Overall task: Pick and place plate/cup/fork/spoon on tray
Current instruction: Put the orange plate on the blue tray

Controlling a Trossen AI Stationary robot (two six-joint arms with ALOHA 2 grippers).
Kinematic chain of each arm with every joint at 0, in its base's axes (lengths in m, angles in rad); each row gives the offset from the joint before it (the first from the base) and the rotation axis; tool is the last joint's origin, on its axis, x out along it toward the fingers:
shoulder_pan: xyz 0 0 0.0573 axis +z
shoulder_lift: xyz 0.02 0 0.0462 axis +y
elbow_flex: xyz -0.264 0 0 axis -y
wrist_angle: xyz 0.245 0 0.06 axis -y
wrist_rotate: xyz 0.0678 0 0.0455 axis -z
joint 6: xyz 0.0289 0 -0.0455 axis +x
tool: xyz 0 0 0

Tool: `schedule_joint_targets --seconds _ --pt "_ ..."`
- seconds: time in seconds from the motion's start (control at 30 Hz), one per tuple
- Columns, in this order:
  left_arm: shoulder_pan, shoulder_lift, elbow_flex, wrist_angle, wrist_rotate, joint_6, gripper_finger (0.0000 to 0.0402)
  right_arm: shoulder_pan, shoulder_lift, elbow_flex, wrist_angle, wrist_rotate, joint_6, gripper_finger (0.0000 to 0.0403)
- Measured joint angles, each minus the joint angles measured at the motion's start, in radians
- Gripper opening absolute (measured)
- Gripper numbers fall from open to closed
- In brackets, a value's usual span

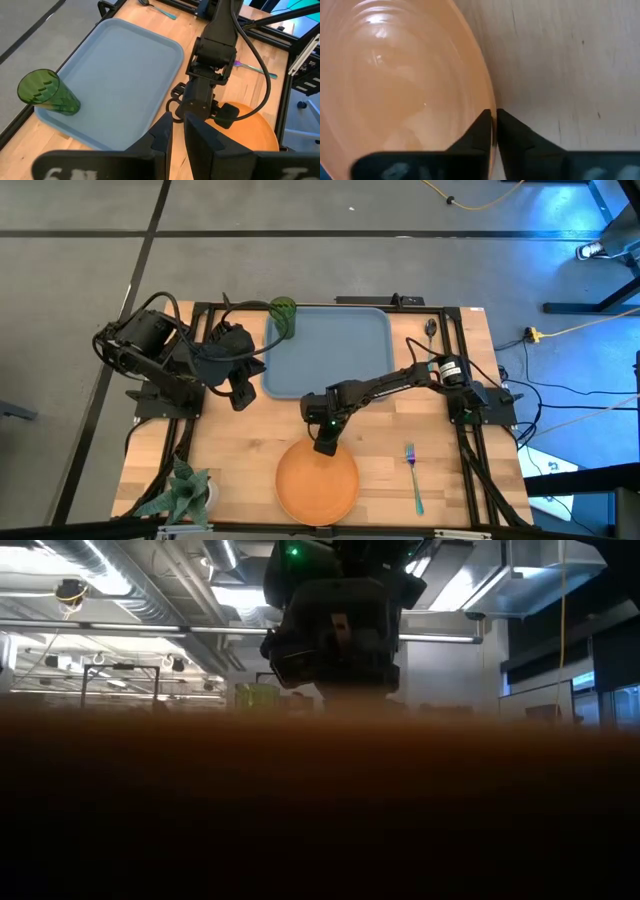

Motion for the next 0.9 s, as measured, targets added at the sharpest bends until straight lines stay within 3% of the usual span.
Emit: schedule_joint_targets --seconds 0.43,0.9 --pt "0.000 0.000 0.000 0.000 0.000 0.000 0.0041 -0.010 -0.038 0.043 -0.141 -0.027 -0.100 0.0008" --pt "0.000 0.000 0.000 0.000 0.019 0.000 0.0041 -0.149 -0.048 0.327 -0.491 0.066 -0.236 0.0008"
